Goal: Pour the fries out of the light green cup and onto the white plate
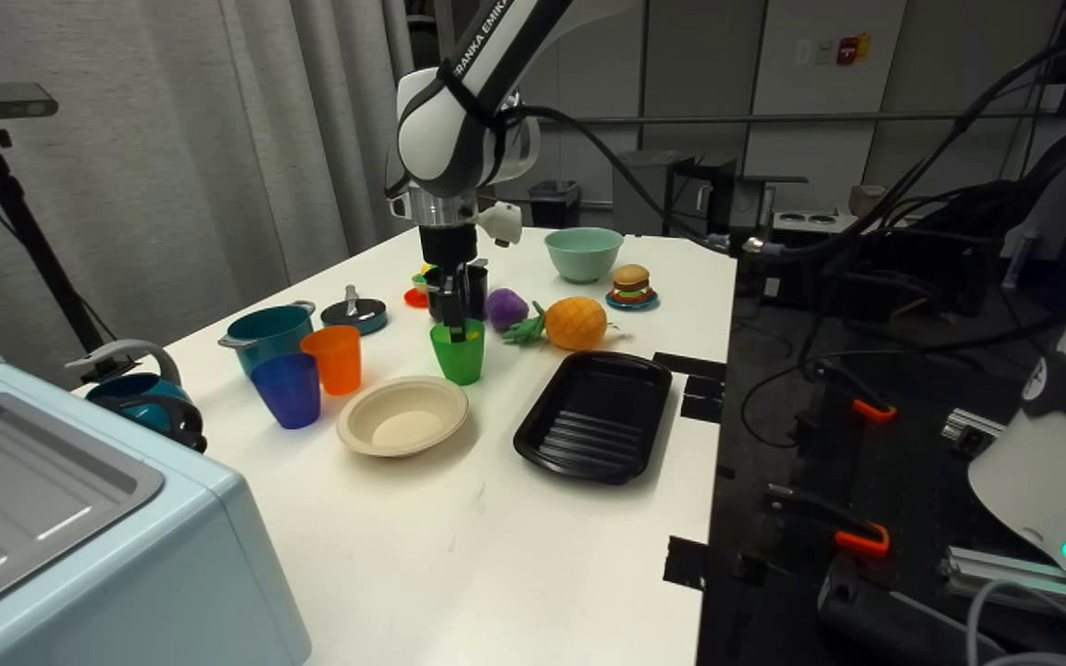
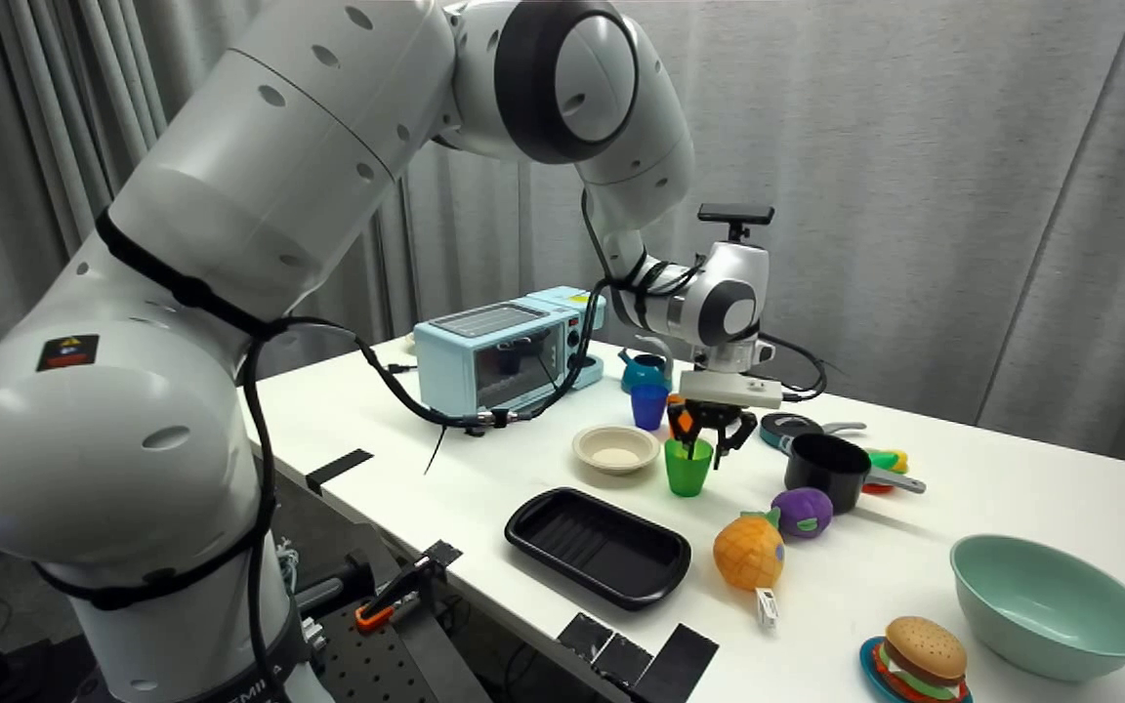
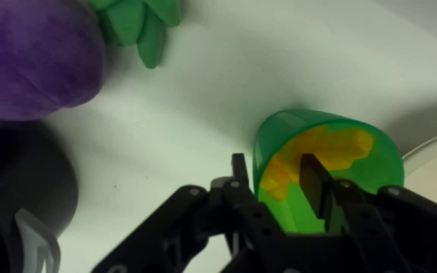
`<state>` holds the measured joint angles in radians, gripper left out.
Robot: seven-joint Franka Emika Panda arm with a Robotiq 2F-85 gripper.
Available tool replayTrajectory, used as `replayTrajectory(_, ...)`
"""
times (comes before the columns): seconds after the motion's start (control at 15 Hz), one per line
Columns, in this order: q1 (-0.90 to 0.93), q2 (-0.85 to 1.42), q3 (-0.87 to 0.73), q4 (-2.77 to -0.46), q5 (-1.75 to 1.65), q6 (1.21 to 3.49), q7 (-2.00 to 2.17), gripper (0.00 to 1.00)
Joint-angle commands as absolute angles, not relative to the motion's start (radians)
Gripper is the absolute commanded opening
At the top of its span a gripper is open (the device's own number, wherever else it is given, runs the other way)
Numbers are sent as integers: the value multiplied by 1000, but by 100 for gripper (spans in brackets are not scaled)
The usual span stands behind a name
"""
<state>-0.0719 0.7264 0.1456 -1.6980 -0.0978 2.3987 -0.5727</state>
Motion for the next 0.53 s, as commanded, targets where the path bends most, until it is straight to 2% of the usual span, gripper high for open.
replayTrajectory(0.0, -71, 701, 151, -1719, -97, 2376, -576, 11)
replayTrajectory(0.07, -70, 698, 152, -1718, -97, 2378, -577, 5)
replayTrajectory(0.13, -70, 694, 152, -1719, -98, 2378, -578, 6)
replayTrajectory(0.2, -69, 691, 151, -1719, -98, 2379, -578, 2)
replayTrajectory(0.27, -68, 690, 150, -1720, -99, 2381, -577, 5)
replayTrajectory(0.33, -68, 690, 150, -1721, -99, 2382, -576, 0)
replayTrajectory(0.47, -66, 690, 148, -1725, -100, 2382, -572, 2)
